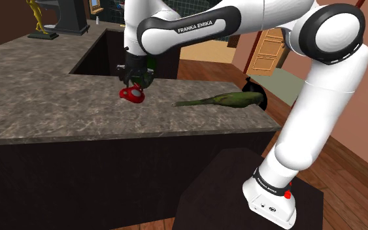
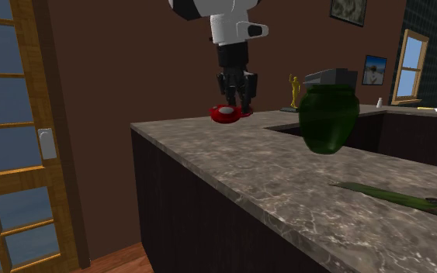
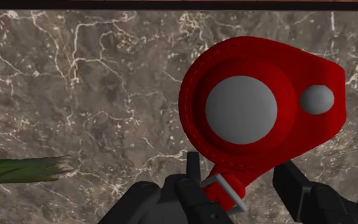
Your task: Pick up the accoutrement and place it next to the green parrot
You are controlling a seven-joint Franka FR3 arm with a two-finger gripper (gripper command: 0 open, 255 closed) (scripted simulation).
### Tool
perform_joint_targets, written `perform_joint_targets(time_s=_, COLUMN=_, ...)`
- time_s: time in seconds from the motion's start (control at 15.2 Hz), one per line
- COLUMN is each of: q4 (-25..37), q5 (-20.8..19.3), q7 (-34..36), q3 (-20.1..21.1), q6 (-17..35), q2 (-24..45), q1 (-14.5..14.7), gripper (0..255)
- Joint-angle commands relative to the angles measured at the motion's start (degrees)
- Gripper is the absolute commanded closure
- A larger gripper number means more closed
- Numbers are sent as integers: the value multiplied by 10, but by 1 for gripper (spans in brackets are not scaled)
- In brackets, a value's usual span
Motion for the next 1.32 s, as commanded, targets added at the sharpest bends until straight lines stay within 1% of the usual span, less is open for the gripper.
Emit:
perform_joint_targets(time_s=0.0, q4=11, q5=3, q7=-4, q3=1, q6=-13, q2=-3, q1=0, gripper=255)
perform_joint_targets(time_s=0.13, q4=22, q5=6, q7=-7, q3=1, q6=-26, q2=-5, q1=0, gripper=255)
perform_joint_targets(time_s=0.53, q4=-60, q5=56, q7=-103, q3=-33, q6=7, q2=-76, q1=-50, gripper=255)
perform_joint_targets(time_s=0.99, q4=-123, q5=97, q7=-216, q3=-87, q6=31, q2=-130, q1=-95, gripper=255)
perform_joint_targets(time_s=1.25, q4=-146, q5=92, q7=-211, q3=-86, q6=61, q2=-123, q1=-94, gripper=255)
